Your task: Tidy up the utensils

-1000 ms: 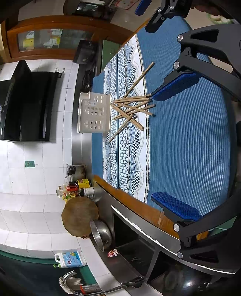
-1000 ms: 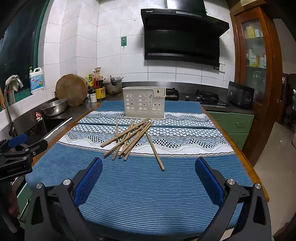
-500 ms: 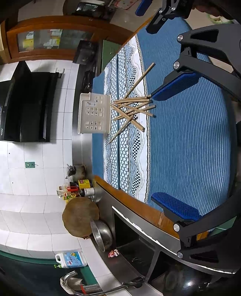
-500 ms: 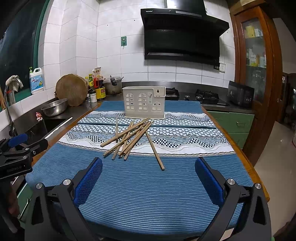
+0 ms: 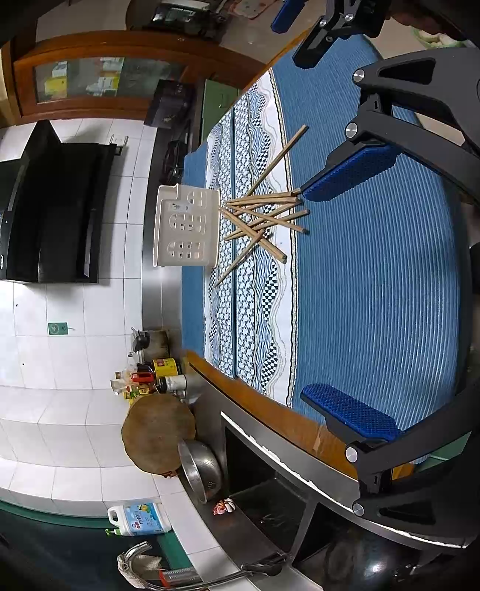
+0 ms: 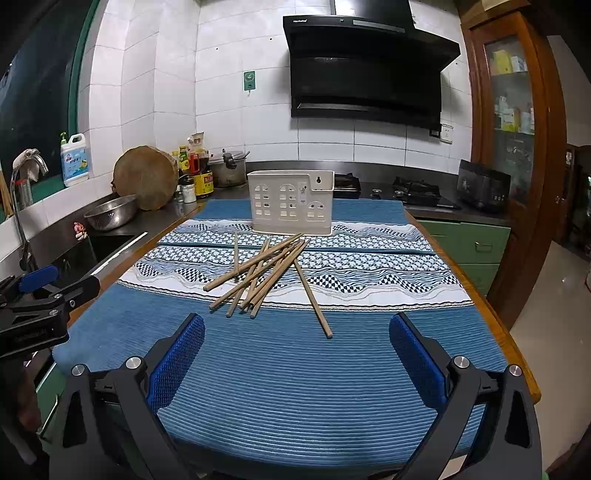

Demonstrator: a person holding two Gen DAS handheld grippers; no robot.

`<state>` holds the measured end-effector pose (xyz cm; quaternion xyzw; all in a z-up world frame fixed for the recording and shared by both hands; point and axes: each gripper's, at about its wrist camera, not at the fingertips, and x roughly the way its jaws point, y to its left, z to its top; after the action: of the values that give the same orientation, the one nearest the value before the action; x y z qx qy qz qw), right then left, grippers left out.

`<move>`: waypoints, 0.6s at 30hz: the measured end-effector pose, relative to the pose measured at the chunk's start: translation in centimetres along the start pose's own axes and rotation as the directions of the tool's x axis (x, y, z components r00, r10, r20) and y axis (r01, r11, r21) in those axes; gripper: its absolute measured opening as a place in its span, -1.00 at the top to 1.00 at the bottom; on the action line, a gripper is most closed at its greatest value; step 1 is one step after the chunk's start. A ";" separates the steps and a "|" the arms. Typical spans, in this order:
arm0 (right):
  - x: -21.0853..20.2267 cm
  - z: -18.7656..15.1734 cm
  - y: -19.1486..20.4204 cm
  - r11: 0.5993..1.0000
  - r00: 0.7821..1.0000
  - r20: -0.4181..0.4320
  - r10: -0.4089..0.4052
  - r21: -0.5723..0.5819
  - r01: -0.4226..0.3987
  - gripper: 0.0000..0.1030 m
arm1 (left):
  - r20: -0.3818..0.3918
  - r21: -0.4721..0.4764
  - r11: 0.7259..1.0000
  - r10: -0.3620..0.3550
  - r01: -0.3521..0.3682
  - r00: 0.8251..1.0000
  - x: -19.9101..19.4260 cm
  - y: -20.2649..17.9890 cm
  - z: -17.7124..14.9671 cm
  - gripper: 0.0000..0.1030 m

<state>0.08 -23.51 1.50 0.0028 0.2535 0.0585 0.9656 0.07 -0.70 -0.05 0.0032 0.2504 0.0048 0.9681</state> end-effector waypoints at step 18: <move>0.7 -0.1 0.4 1.000 1.000 -0.006 0.003 -0.015 -0.003 -0.88 | -0.006 -0.002 1.000 -0.003 0.003 1.000 0.6 0.0 0.5 -0.91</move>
<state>0.56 -23.04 1.10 -0.0044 0.2559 0.0617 0.9647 0.81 -0.74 0.09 0.0020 0.2532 0.0035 0.9674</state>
